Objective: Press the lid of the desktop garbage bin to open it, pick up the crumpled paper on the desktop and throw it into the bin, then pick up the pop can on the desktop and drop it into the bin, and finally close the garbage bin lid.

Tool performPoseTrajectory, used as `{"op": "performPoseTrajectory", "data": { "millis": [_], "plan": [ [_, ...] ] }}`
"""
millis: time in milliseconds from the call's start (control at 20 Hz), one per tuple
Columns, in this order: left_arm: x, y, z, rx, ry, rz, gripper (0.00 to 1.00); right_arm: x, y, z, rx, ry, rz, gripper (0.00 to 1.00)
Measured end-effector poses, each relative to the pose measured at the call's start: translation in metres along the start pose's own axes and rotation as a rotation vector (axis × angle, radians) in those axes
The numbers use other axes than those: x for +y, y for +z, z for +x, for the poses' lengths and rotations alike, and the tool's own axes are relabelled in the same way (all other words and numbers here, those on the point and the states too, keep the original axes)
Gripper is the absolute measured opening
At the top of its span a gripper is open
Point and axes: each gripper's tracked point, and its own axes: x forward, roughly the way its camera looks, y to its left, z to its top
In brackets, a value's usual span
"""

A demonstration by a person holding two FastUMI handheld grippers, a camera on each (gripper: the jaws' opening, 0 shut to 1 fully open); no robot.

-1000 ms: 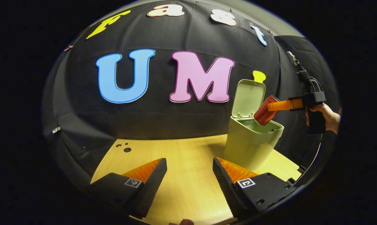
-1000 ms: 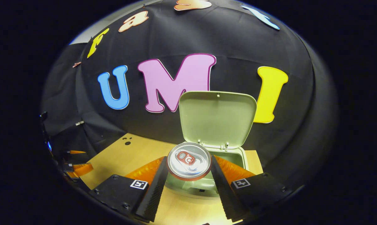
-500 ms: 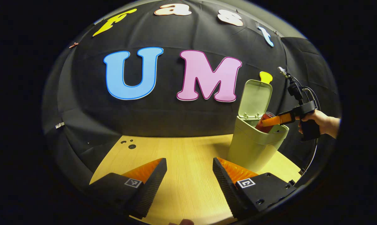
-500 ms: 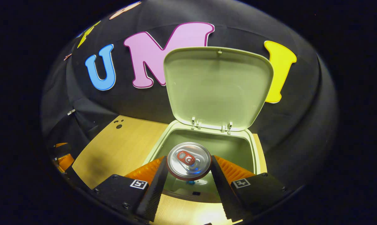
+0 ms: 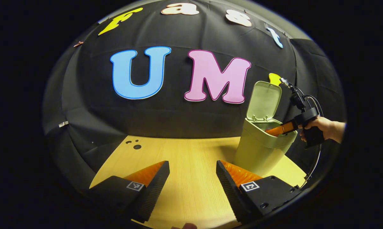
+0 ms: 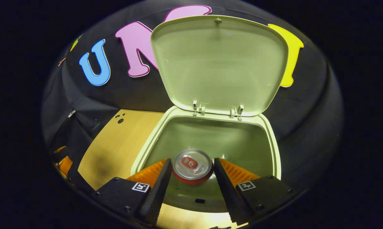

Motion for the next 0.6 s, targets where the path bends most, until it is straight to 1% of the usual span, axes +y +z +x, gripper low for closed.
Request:
{"op": "performPoseTrajectory", "data": {
  "millis": [150,350,500,600],
  "plan": [
    [0.000,0.000,-0.001,0.000,0.004,0.001,0.94,0.000,0.000,0.000,0.001,0.002,0.009,0.84],
    [0.000,0.000,0.000,0.004,0.000,0.004,0.95,-0.001,0.008,-0.006,-0.043,0.002,0.016,0.87],
    [-0.001,-0.001,0.000,0.007,-0.014,0.007,0.95,0.002,0.020,-0.029,-0.110,0.009,0.030,0.87],
    [-0.003,0.000,0.001,0.006,-0.027,0.012,0.94,0.006,0.038,-0.044,-0.194,0.029,0.044,0.87]
  ]
}}
